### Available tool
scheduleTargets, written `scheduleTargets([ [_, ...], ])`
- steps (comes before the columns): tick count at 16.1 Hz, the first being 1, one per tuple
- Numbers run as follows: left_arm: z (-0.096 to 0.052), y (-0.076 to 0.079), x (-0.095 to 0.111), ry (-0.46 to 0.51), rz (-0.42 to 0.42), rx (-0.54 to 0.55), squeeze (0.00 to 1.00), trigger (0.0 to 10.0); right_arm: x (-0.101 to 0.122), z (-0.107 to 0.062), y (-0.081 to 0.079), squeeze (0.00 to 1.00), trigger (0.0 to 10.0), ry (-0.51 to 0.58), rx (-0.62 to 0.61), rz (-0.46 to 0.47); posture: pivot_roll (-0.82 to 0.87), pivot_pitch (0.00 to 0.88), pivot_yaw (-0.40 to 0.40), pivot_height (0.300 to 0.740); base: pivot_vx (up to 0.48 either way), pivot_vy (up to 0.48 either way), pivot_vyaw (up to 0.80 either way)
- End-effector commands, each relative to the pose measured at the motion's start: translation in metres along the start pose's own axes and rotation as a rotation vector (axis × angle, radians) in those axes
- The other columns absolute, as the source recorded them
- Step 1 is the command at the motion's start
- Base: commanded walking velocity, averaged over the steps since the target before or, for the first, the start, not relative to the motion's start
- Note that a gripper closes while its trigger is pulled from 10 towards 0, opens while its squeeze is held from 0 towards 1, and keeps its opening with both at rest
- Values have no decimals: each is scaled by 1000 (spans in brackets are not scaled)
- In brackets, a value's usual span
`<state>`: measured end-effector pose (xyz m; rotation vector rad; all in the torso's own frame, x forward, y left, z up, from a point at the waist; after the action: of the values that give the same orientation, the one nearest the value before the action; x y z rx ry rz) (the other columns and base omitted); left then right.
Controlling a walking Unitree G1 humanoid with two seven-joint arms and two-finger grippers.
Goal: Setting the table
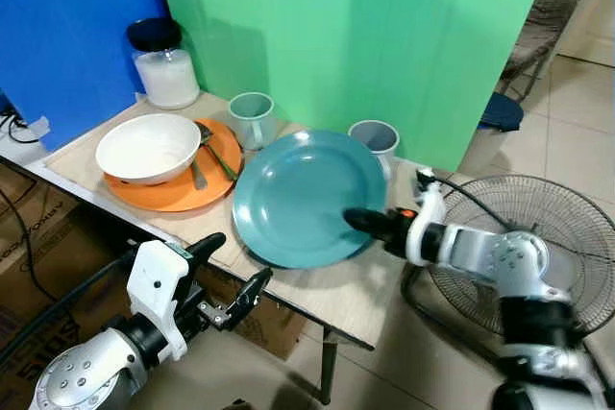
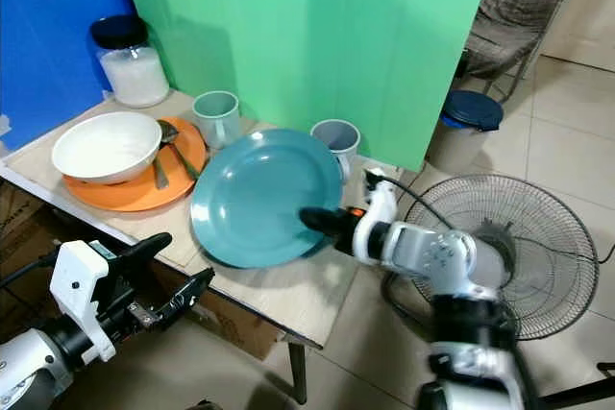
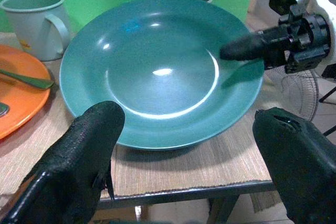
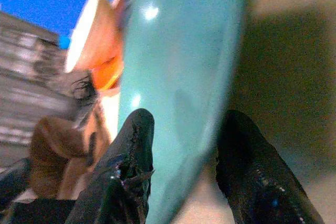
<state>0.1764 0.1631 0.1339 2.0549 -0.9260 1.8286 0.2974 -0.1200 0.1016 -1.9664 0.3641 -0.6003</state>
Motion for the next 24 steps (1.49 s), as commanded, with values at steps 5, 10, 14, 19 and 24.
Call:
scheduleTargets([
  [5,0,0,4,15,14,1,0,10000,-11,7,-1,0,0,14,11,48,-64,0,25,740,0,0,0],
  [10,0,1,4,17,13,-1,0,10000,-13,6,-2,0,0,26,14,75,-66,0,25,740,0,0,0],
  [14,1,6,18,61,22,-17,0,10000,-10,-11,-16,0,0,42,107,63,-65,0,21,740,0,0,0],
  [19,9,16,40,150,21,-29,0,10000,19,-54,-35,0,0,291,156,-31,-78,0,28,740,0,0,0],
  [24,27,19,56,219,27,-45,0,10000,42,-103,-52,0,10000,659,27,-279,-123,0,71,740,0,0,0],
])
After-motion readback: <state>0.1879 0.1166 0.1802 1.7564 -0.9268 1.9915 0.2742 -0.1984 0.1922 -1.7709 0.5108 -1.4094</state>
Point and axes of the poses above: a point about 5 cm out from each wrist's last joint towards the gripper, its own z axis pointing out of the wrist towards the gripper, its own x axis along the axis of the wrist's last joint, y = z × x, the point moved 1 cm from there along z, pointing out of the wrist towards the gripper, and after that the axes turned 15 degrees about z, right-handed, at the moved point
